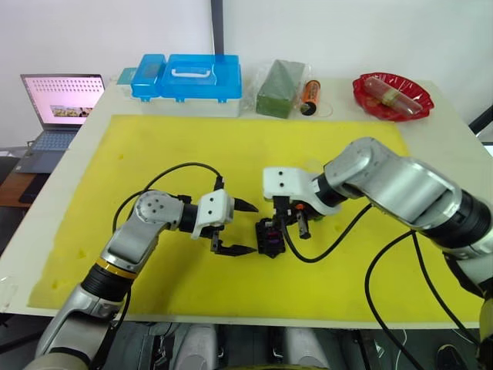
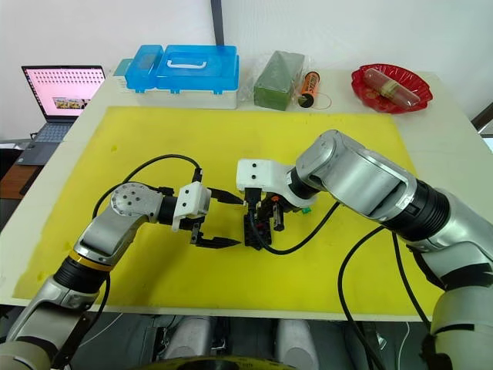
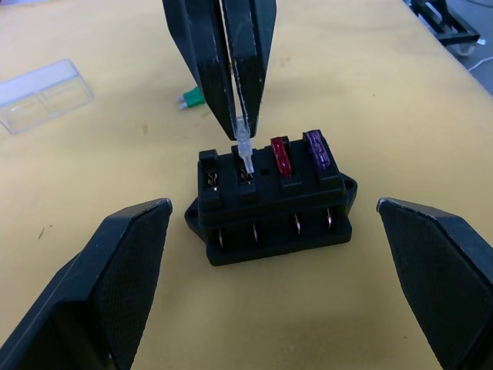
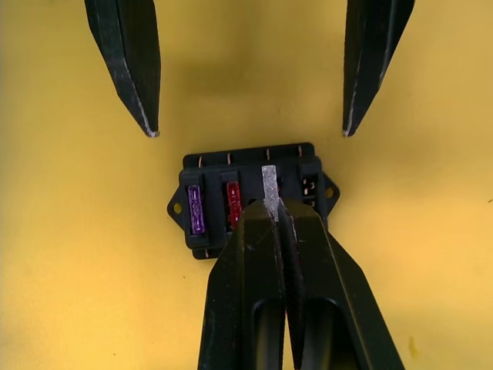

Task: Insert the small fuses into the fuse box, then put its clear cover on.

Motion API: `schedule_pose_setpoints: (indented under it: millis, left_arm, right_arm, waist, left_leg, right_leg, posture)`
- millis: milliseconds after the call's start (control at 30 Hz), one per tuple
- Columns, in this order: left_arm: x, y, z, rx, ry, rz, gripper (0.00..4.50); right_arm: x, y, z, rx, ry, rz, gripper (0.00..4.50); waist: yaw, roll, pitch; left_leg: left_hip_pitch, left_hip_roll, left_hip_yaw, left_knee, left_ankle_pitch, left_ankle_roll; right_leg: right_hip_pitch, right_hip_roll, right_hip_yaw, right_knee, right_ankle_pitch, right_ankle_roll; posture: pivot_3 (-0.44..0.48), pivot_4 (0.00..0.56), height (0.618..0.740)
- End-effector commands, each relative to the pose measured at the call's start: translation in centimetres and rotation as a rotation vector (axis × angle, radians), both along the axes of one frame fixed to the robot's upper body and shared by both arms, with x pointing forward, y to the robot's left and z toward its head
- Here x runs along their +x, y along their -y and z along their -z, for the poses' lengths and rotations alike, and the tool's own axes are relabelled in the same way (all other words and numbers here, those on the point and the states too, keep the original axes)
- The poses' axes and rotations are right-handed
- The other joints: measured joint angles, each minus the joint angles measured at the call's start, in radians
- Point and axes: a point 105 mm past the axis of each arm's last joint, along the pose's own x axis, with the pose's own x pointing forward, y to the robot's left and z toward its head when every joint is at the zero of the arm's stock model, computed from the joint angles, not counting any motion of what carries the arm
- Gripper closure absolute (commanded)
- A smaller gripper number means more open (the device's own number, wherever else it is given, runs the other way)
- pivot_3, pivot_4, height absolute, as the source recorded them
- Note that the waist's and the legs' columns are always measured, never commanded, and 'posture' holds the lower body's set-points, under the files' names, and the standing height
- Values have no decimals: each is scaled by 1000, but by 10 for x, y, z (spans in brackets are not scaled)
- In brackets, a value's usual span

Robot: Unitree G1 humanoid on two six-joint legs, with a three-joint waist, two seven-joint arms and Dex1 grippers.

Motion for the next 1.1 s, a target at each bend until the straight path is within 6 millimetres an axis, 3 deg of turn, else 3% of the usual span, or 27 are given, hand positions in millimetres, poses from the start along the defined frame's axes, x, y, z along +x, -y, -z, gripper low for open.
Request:
schedule_pose_setpoints:
  millis: [33, 467, 767, 1100]
  left_arm:
    - [-2, 2, -6, -11, 33, 12, 0]
    - [-2, 0, 0, -9, 34, 6, 0]
    - [-18, 3, 35, -8, 24, -1, 0]
    - [-9, -2, 25, -19, 40, -10, 0]
  right_arm:
    - [2, -2, -5, 7, 28, -12, 4498]
    - [7, 1, -4, 1, 45, -7, 4498]
    - [8, 2, 2, -8, 35, -8, 4498]
    - [9, 4, 10, -23, 16, -6, 4498]
  waist:
    - [0, 0, 0]
    - [0, 0, 0]
    - [1, 0, 0]
    - [-1, 0, 0]
  left_leg:
    - [0, 0, 0, 0, 0, 0]
    - [0, 0, 0, 0, 0, 0]
    - [0, 0, 0, 0, 0, 0]
    - [1, 0, 0, 0, 0, 0]
  right_leg:
    - [0, 0, 0, 0, 0, 0]
    - [0, 0, 0, 0, 0, 0]
    - [0, 0, 0, 0, 0, 0]
    - [0, -1, 0, 0, 0, 0]
  posture:
    - [0, 150, 740]
    - [0, 150, 740]
    - [0, 150, 740]
    - [0, 150, 740]
